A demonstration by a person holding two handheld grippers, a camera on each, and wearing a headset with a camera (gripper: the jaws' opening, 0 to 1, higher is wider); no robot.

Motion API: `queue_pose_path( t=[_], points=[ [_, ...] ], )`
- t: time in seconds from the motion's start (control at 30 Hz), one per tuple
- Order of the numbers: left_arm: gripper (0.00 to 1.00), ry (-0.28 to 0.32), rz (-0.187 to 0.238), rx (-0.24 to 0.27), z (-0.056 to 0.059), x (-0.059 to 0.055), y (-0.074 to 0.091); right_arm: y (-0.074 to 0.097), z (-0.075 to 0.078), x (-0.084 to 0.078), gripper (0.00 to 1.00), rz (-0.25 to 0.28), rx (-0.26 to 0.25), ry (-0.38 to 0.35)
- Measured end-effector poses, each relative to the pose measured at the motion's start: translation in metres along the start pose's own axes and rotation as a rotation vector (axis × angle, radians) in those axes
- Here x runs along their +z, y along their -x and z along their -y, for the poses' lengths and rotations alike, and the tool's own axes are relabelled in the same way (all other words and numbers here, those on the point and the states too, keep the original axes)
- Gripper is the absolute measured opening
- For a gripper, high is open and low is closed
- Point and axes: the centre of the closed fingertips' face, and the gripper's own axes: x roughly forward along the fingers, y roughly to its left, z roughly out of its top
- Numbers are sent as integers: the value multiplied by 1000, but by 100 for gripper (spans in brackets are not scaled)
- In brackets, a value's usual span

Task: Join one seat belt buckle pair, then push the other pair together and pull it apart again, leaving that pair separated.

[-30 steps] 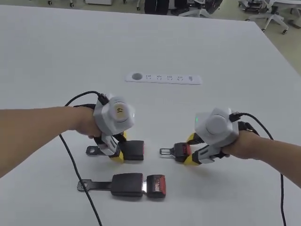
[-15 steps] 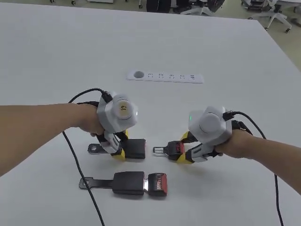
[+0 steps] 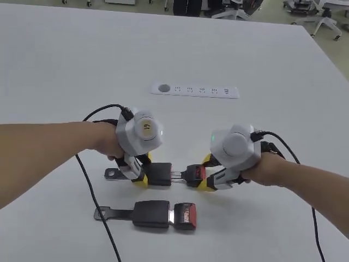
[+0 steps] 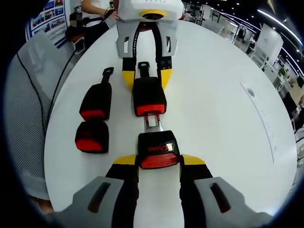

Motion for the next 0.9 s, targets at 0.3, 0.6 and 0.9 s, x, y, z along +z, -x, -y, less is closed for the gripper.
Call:
queue_pose_path(
  t=[0.3,0.6,0.9],
  points=[
    [32,-3,-2,2,-2,-2,-2,-6,-3,9,31,4,6,9],
    [32,-9,-3,1,-1,-1,0,-8,-2,9,30,-4,2,7],
    [31,-27,2,4,0,0,0,-9,-2,9,30,-11,0,15]
  ],
)
